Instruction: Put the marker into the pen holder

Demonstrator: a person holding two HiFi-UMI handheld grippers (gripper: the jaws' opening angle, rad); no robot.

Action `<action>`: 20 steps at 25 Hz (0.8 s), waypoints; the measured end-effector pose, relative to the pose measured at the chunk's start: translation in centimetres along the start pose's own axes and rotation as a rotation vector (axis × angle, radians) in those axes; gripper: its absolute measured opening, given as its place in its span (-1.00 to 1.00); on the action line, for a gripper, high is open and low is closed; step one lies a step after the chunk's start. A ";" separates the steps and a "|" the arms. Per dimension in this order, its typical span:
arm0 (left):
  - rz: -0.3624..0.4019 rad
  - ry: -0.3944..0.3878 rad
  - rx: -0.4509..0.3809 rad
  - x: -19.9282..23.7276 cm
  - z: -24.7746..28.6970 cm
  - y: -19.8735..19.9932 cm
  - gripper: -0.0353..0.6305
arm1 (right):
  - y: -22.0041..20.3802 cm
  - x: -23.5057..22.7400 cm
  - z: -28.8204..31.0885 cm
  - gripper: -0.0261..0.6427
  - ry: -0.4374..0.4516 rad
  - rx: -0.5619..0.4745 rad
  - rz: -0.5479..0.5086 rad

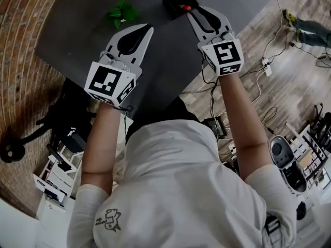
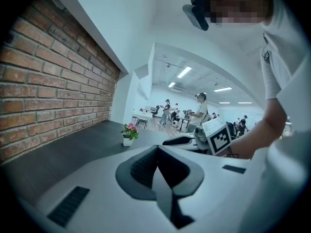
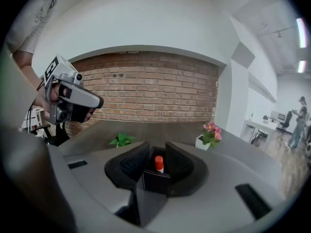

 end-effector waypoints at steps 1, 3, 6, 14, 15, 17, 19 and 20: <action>0.000 -0.001 -0.001 -0.1 -0.2 0.0 -0.86 | 0.0 0.2 -0.2 -0.58 -0.003 0.002 0.003; 0.003 -0.002 -0.003 -0.3 -0.8 0.2 -0.86 | 0.2 0.9 -0.8 -0.57 -0.005 0.003 0.007; 0.008 -0.009 -0.012 -0.5 -1.7 0.3 -0.86 | 0.6 1.9 -1.6 -0.56 -0.011 -0.003 0.002; 0.034 -0.034 -0.033 -1.6 -5.9 0.9 -0.86 | 2.5 6.8 -4.2 -0.57 -0.032 -0.029 0.001; 0.039 -0.039 -0.038 -1.8 -6.5 1.0 -0.86 | 2.8 7.6 -4.6 -0.57 -0.035 -0.034 -0.003; 0.049 -0.050 -0.047 -2.3 -8.0 1.3 -0.86 | 3.6 9.2 -5.4 -0.57 -0.042 -0.043 -0.006; 0.063 -0.064 -0.061 -2.7 -9.5 1.6 -0.86 | 4.5 10.8 -6.2 -0.58 -0.053 -0.055 -0.005; 0.070 -0.071 -0.068 -2.9 -10.3 1.8 -0.86 | 5.0 11.6 -6.6 -0.59 -0.060 -0.065 -0.005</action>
Point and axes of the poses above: the fingertips, and each gripper's own axes: z forward along the fingers, x to its left, y out of its top, the point moved 5 cm from there along -z, backward along the fingers, and after that the axes turned 14 degrees about y, right-handed, at the moved point
